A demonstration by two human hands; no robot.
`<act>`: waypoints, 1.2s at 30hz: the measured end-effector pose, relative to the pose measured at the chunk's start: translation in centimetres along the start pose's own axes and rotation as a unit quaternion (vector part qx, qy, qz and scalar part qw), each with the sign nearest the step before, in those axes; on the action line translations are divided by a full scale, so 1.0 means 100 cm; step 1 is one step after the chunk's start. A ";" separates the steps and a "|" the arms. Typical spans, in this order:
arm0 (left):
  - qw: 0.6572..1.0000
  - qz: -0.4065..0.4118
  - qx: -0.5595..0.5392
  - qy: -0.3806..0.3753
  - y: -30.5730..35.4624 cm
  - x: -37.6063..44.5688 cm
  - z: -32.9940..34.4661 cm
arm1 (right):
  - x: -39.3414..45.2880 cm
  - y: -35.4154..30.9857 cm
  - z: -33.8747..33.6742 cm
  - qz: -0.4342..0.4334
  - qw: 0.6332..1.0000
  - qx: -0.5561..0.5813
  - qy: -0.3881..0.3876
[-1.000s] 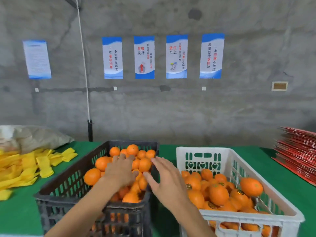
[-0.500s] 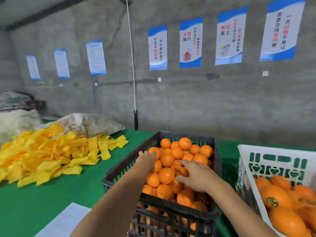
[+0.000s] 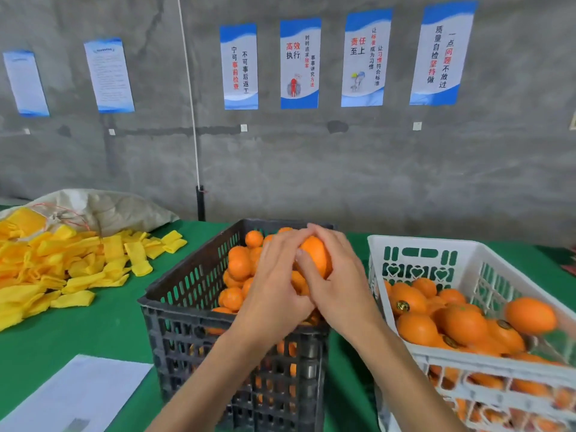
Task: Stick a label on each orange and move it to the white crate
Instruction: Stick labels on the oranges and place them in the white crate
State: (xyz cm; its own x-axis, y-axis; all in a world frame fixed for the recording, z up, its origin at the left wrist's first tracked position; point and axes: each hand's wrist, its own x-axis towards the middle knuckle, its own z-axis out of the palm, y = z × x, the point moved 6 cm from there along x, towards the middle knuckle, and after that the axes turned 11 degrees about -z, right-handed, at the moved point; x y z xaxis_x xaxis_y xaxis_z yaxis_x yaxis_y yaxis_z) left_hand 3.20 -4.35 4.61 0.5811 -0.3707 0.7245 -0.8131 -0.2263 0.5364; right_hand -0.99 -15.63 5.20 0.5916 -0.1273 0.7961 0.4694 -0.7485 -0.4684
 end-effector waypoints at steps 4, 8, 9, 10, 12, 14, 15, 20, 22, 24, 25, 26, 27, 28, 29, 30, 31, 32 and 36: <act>0.997 0.043 -0.061 0.016 0.029 -0.059 0.023 | -0.066 -0.024 -0.032 -0.020 0.999 -0.020 0.024; 0.994 0.040 -0.093 -0.034 0.014 -0.140 0.052 | -0.153 -0.015 -0.032 -0.005 1.000 -0.019 -0.002; 0.993 0.017 -0.096 -0.067 0.004 -0.160 0.061 | -0.174 -0.006 -0.026 0.026 0.999 -0.010 -0.033; 0.989 -0.016 -0.097 -0.107 -0.008 -0.178 0.070 | -0.194 0.007 -0.018 0.068 0.995 0.006 -0.071; 0.976 -0.086 -0.081 -0.180 -0.032 -0.212 0.086 | -0.232 0.037 -0.002 0.133 0.978 0.012 -0.158; 0.964 -0.161 -0.047 -0.206 -0.056 -0.241 0.095 | -0.262 0.062 0.008 0.133 0.961 -0.051 -0.237; 0.957 -0.204 -0.034 -0.203 -0.068 -0.253 0.097 | -0.274 0.072 0.011 0.126 0.950 -0.089 -0.271; 0.943 -0.283 -0.015 -0.175 -0.095 -0.274 0.101 | -0.303 0.100 0.018 0.126 0.922 -0.131 -0.342; 0.943 -0.282 -0.016 -0.176 -0.096 -0.277 0.103 | -0.304 0.100 0.020 0.123 0.918 -0.125 -0.355; 0.943 -0.280 -0.029 -0.179 -0.096 -0.280 0.103 | -0.304 0.099 0.022 0.107 0.911 -0.136 -0.373; 0.944 -0.277 -0.033 -0.179 -0.096 -0.282 0.103 | -0.304 0.097 0.023 0.097 0.908 -0.143 -0.382; 0.944 -0.274 -0.036 -0.179 -0.097 -0.283 0.103 | -0.303 0.096 0.024 0.087 0.905 -0.151 -0.388; 0.944 -0.274 -0.037 -0.179 -0.097 -0.285 0.103 | -0.303 0.095 0.025 0.077 0.903 -0.157 -0.393; 0.944 -0.273 -0.036 -0.180 -0.096 -0.285 0.103 | -0.303 0.094 0.026 0.069 0.901 -0.161 -0.396; 0.945 -0.271 -0.034 -0.182 -0.096 -0.286 0.103 | -0.302 0.093 0.027 0.062 0.901 -0.163 -0.397; 0.945 -0.270 -0.033 -0.183 -0.095 -0.286 0.103 | -0.301 0.092 0.028 0.054 0.902 -0.161 -0.396; 0.944 -0.271 -0.035 -0.186 -0.095 -0.286 0.102 | -0.300 0.091 0.029 0.049 0.905 -0.155 -0.393; 0.942 -0.273 -0.039 -0.190 -0.095 -0.286 0.102 | -0.299 0.091 0.030 0.046 0.910 -0.145 -0.386; 0.942 -0.267 -0.051 -0.197 -0.096 -0.284 0.099 | -0.295 0.092 0.032 0.056 0.932 -0.115 -0.339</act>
State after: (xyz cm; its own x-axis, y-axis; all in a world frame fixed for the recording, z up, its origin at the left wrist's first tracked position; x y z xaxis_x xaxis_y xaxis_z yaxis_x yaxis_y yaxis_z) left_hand -5.88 -0.56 -25.43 0.8314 -0.5393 0.1339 -0.3903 -0.3952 0.8315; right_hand -12.02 -16.69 -23.83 0.9432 0.1695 0.2858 0.2732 -0.8853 -0.3764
